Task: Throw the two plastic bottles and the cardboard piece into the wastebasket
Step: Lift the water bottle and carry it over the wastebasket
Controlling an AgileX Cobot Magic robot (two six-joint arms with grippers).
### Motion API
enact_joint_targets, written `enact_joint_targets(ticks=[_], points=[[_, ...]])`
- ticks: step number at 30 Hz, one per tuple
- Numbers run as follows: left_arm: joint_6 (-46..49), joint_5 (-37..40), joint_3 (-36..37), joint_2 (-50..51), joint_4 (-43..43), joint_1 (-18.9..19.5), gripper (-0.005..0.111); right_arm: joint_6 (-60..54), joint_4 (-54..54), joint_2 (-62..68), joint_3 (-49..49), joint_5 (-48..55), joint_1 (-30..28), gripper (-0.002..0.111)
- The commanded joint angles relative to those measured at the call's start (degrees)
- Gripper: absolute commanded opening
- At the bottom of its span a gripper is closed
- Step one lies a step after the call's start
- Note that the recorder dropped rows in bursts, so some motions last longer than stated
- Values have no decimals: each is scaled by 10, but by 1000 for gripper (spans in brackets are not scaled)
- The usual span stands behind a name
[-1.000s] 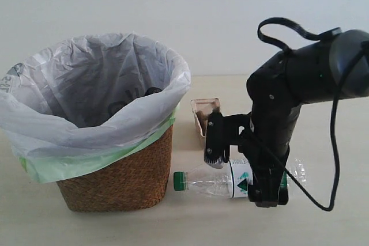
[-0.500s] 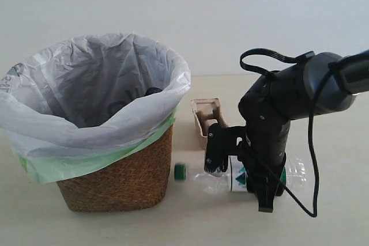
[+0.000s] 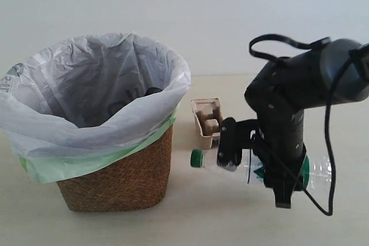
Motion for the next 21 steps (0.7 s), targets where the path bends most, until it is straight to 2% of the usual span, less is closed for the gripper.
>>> enact_joint_targets(ticks=[1, 8, 12, 16, 21], points=[[-5, -4, -2, -2, -1, -3, 108, 51, -20, -85, 0, 2, -20, 0], [-5, -4, -2, -2, -1, -3, 108, 296, -74, -196, -1, -41, -98, 0], [-5, -4, -2, -2, -1, -3, 108, 377, -47, -253, -1, -111, -104, 0], [-5, -4, -2, -2, -1, -3, 108, 404, 60, -294, -1, -236, -104, 0], [-5, -4, -2, -2, -1, -3, 108, 563, 86, -312, -1, -413, -103, 0]])
